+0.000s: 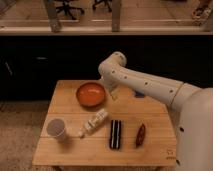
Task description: Pick up the ceramic bowl
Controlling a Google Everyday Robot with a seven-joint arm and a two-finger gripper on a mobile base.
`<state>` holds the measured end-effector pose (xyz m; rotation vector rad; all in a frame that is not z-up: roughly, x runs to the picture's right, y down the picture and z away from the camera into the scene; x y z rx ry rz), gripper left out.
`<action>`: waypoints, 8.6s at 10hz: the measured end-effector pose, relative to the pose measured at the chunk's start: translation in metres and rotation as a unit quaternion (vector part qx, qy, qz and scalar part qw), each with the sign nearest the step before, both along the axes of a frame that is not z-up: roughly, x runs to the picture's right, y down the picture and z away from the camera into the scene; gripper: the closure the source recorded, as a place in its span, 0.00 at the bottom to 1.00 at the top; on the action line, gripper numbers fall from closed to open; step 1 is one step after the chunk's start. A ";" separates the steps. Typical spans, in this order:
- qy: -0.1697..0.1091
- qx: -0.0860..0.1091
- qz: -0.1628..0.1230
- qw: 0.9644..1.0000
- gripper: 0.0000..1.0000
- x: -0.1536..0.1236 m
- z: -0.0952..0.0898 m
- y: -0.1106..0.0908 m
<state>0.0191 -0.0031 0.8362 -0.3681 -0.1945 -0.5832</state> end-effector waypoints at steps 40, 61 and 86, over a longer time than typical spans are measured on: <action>-0.077 -0.061 -0.028 0.995 0.33 -0.024 0.130 0.031; -0.109 0.003 -0.113 0.988 0.95 -0.072 0.094 -0.030; -0.143 0.062 -0.295 0.943 0.99 -0.147 0.100 -0.058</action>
